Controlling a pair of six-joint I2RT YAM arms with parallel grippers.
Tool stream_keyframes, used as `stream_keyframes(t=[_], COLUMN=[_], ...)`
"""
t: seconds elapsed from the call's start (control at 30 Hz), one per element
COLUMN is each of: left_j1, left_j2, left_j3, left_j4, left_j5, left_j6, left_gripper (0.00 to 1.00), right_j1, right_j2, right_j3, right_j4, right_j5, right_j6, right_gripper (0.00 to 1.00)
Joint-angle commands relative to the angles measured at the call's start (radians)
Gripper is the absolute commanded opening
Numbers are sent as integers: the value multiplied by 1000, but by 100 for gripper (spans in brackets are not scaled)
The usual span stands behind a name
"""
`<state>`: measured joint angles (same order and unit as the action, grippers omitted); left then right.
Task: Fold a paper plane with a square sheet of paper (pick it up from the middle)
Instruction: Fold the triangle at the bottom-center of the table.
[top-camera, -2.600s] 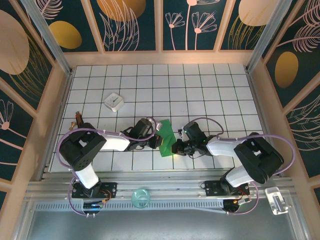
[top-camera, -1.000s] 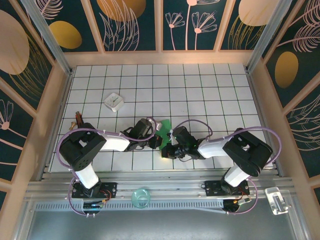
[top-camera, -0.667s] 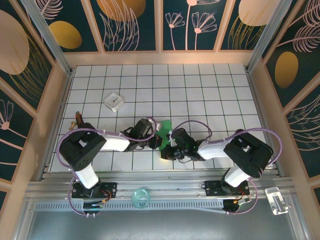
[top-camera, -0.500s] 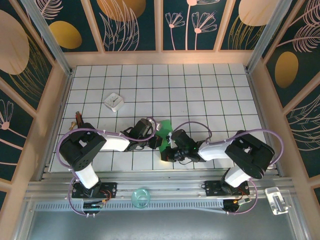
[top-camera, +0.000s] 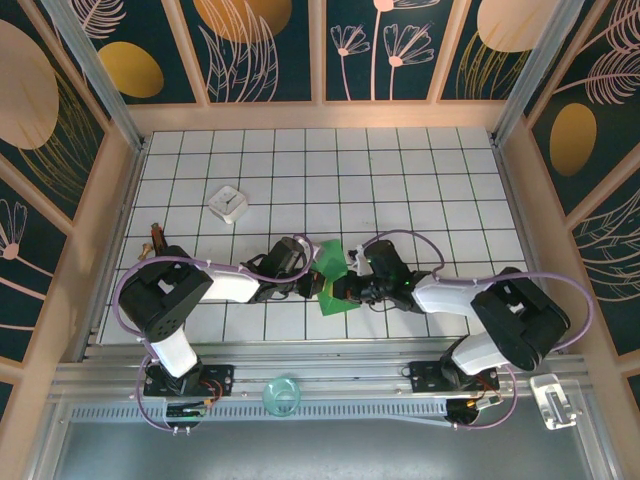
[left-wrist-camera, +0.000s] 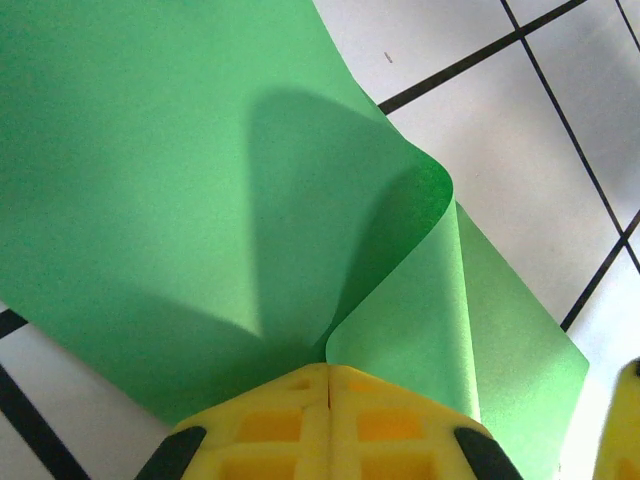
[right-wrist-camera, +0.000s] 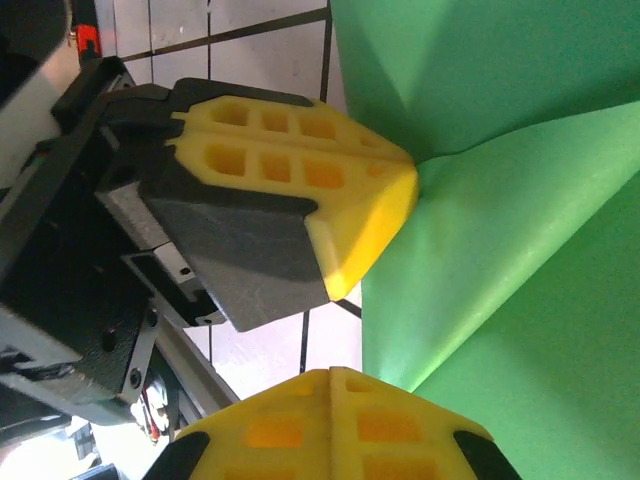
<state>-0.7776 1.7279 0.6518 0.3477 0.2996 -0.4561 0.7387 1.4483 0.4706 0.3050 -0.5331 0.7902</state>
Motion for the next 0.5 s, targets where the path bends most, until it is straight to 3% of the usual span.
stream_keyframes(t=[0.0, 0.47], left_j1=[6, 6], left_j2=[45, 45], left_j3=[-4, -6], left_j4=[-83, -85], left_j5=[-33, -29], left_j6=[22, 27], left_gripper=[0, 0], right_j1=[-4, -29], right_j2=[47, 166], right_j3=[43, 69], right_j4=[-3, -40], right_j5=[-11, 14], right_j6=[-21, -72], right_gripper=[0, 0])
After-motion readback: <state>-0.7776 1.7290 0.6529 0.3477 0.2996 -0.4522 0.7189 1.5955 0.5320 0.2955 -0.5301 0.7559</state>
